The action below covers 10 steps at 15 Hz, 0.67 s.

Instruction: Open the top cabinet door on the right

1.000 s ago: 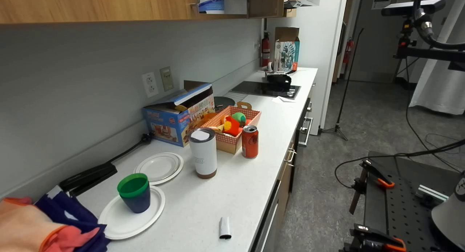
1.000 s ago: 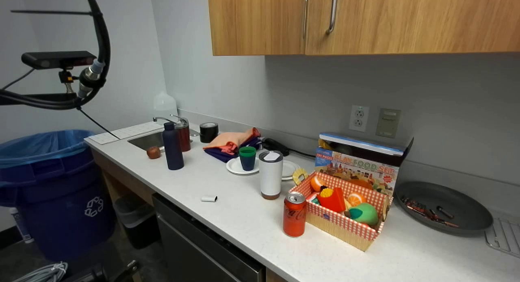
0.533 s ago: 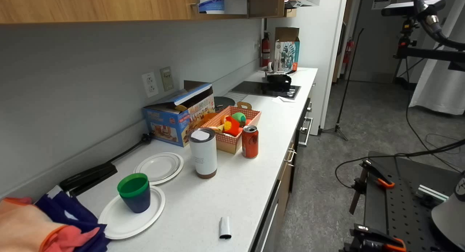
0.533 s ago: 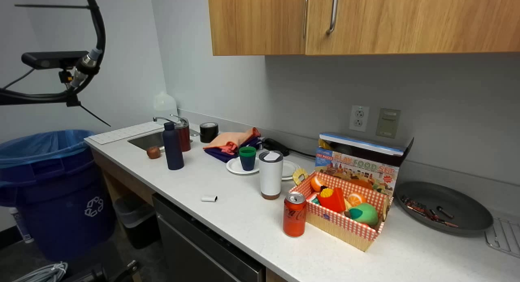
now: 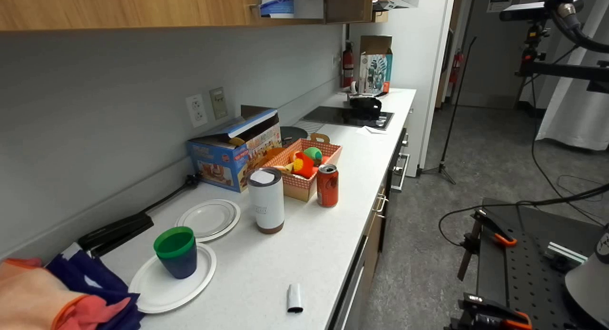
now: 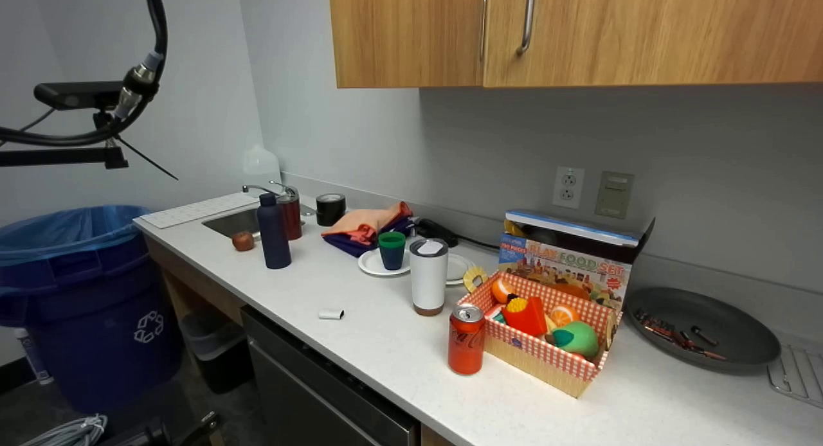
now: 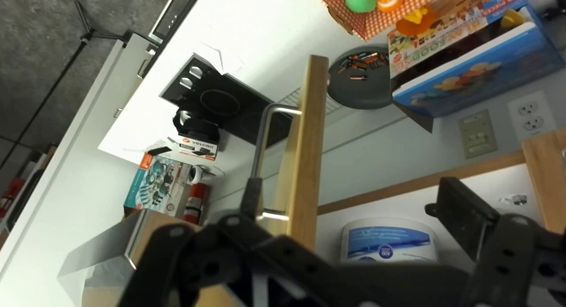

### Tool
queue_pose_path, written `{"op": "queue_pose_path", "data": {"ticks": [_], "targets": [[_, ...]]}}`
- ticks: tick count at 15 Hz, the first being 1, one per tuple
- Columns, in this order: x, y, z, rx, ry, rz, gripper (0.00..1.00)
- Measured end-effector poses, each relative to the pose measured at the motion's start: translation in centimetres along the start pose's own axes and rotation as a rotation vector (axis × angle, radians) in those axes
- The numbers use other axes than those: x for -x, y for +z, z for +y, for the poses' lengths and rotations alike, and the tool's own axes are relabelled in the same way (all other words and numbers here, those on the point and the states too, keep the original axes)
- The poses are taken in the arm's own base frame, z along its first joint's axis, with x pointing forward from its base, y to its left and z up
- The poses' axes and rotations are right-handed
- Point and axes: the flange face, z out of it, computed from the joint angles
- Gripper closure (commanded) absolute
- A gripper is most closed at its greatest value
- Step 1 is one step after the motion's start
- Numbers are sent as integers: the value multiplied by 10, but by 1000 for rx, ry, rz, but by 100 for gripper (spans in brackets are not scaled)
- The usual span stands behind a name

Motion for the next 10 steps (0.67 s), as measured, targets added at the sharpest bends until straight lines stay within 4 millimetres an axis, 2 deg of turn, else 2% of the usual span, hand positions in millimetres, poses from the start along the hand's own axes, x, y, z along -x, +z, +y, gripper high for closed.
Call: {"op": "queue_pose_path", "data": {"ticks": [3,10], "targets": [[-15,6,-4,24,-2,48,0],[-43,43,12,178,21,180,0]]}}
